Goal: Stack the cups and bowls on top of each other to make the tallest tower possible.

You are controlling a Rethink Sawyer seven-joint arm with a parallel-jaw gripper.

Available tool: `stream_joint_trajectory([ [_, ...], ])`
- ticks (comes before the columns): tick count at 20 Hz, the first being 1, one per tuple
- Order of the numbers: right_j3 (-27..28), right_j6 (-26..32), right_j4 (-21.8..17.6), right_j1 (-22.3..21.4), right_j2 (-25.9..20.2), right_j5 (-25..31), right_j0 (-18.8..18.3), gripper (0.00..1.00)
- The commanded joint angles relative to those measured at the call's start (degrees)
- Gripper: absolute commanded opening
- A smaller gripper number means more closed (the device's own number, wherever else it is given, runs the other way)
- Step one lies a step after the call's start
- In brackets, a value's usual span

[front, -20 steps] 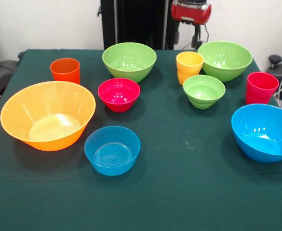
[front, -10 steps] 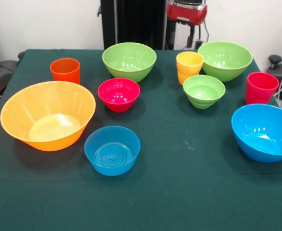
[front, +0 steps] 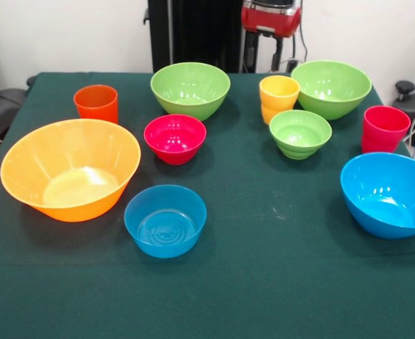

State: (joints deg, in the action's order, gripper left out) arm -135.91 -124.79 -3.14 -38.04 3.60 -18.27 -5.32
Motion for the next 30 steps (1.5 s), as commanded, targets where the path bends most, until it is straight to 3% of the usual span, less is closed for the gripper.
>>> stream_joint_trajectory([
  [1, 6.66, -6.96, -2.67, 4.88, -4.97, -3.36, -0.75, 1.00],
  [7, 7.25, -8.54, -4.02, 6.88, -6.35, -6.44, -1.52, 1.00],
  [14, 7.45, -9.38, -2.24, 8.43, -5.47, -9.23, 0.06, 1.00],
  [19, 8.38, -8.94, -3.52, 9.68, -5.76, -10.94, -1.74, 1.00],
  [30, 8.20, -9.34, -3.45, 11.63, -5.18, -15.20, -1.74, 1.00],
])
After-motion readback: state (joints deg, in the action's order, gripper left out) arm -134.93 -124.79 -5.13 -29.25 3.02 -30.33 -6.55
